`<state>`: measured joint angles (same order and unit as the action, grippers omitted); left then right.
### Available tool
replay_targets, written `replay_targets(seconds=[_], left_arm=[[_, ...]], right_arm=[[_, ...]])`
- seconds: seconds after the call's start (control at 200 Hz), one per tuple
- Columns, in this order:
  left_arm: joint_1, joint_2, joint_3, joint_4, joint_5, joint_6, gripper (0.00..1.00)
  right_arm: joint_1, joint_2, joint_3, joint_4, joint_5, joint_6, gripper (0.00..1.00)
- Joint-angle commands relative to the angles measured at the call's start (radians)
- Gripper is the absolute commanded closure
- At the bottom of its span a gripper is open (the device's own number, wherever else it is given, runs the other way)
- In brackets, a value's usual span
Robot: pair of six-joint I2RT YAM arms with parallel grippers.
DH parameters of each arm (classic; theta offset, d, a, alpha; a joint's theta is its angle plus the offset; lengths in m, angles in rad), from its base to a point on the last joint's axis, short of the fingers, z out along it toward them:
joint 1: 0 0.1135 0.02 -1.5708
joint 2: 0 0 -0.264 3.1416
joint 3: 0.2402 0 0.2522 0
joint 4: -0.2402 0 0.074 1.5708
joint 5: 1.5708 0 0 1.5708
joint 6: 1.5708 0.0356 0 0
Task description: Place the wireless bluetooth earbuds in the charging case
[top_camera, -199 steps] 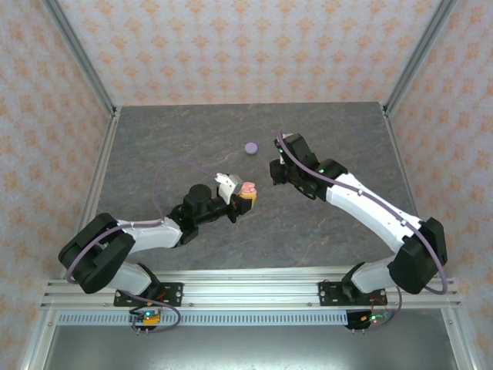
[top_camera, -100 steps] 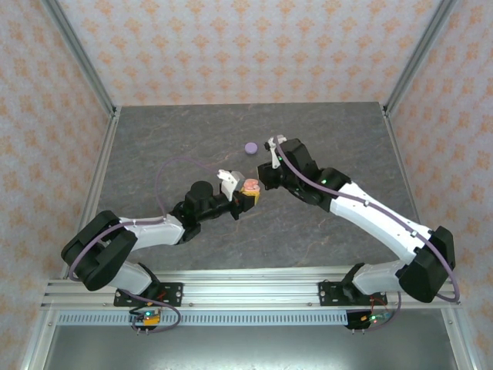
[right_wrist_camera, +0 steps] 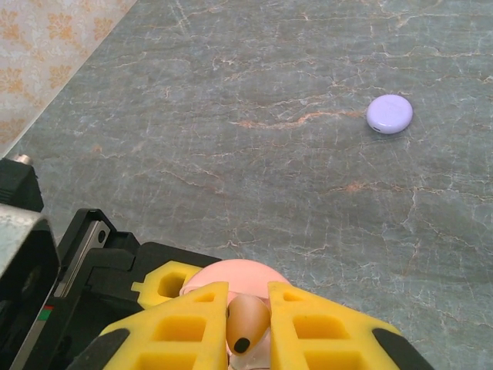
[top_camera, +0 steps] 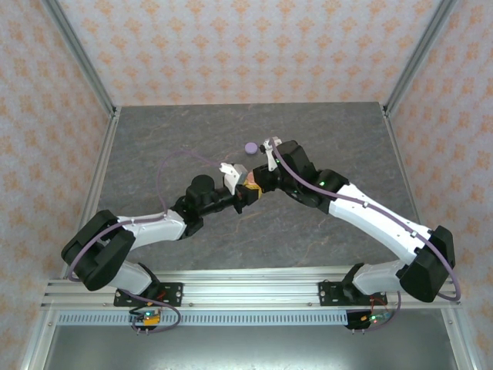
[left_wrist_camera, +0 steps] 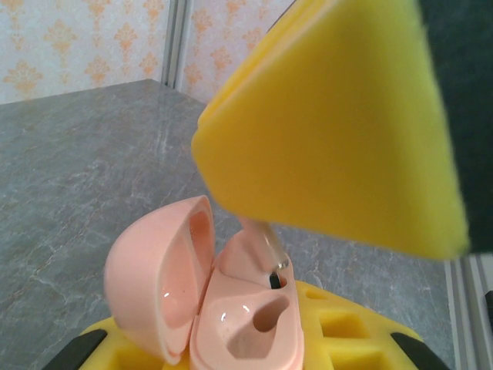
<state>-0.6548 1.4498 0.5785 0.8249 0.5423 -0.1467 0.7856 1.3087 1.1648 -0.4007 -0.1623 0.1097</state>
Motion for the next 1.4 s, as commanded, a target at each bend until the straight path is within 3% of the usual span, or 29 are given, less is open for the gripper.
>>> replay_targets(seconds=[0.0, 1.396], left_arm=[[-0.006, 0.017, 0.037, -0.009, 0.018, -0.016, 0.91], [-0.006, -0.012, 0.066, -0.059, 0.018, -0.042, 0.92]], right_arm=[[0.006, -0.024, 0.009, 0.036, -0.009, -0.012, 0.82], [0.006, 0.024, 0.009, -0.003, 0.017, -0.025, 0.82]])
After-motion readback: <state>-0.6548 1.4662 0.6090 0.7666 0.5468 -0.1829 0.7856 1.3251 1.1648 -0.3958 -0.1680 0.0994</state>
